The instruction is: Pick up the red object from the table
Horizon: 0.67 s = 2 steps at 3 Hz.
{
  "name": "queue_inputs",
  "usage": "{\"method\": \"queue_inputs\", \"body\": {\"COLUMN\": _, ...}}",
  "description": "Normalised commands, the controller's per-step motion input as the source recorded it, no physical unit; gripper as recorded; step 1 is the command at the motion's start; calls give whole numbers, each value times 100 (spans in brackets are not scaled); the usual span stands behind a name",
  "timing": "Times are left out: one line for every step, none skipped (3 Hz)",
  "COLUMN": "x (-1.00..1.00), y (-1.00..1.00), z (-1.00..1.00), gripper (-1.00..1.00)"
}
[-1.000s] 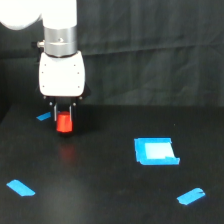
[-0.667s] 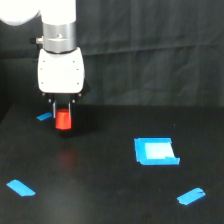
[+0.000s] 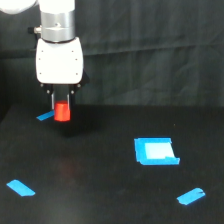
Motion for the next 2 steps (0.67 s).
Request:
{"method": "queue_inputs", "body": {"x": 4, "y": 4, "z": 85, "gripper": -97}}
{"method": "queue_inputs", "body": {"x": 7, "y": 2, "z": 54, "gripper": -98}}
